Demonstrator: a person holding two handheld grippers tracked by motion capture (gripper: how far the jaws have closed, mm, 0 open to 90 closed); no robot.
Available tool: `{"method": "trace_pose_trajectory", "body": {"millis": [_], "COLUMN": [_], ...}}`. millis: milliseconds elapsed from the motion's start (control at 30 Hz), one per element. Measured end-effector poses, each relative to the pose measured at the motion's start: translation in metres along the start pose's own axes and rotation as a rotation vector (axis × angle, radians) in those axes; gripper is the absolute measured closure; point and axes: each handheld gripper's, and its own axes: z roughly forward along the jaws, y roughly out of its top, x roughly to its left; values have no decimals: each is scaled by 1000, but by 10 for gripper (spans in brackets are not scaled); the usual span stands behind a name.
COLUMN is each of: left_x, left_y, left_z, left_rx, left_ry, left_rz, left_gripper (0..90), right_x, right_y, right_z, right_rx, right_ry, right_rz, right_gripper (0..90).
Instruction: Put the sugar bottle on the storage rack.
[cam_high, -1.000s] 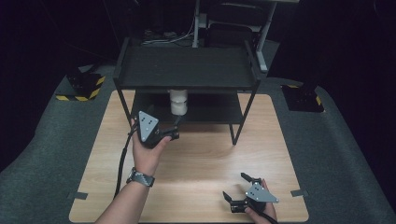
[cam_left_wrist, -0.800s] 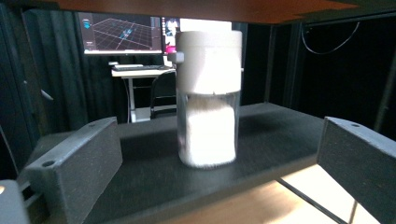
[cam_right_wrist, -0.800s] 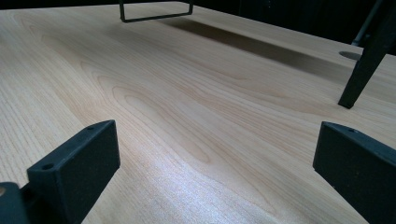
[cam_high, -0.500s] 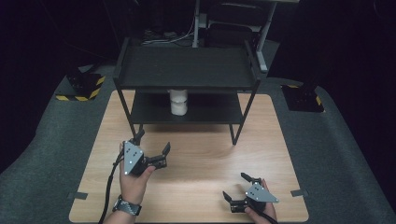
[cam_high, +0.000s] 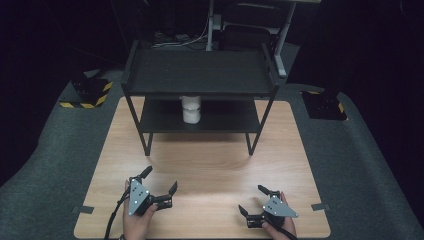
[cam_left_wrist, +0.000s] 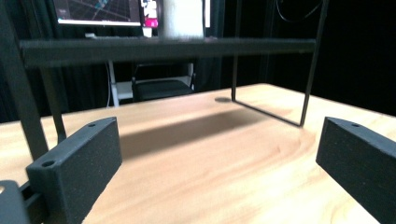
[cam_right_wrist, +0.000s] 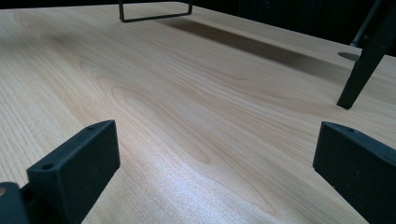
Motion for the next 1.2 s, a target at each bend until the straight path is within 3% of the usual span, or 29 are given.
{"method": "trace_pose_trajectory", "body": {"millis": [167,433,733,867,1000,1200], "left_x": [4,7,7,5,3,2], "left_y": [-10,-18,-23,-23,-19,-15], "left_z": [-9,-18,-20,-17,-14,-11], "left_rx": [35,90,133,162,185,215], "left_ry": [14,23,4,4,-3,-10], "left_rz": [-25,-32,-36,-23,24,45], "left_gripper": [5,5,5,5,5,5], "right_x": [0,1,1,1,2,2], "right_y": [0,0,0,0,0,0], "right_z": [0,0,0,0,0,0], "right_rx": [0,1,0,-1,0,1], "right_ry": [-1,-4,-4,-7,-7,-10], "right_rz": [-1,-5,0,-1,-3,0], "right_gripper": [5,5,5,5,5,5]}}
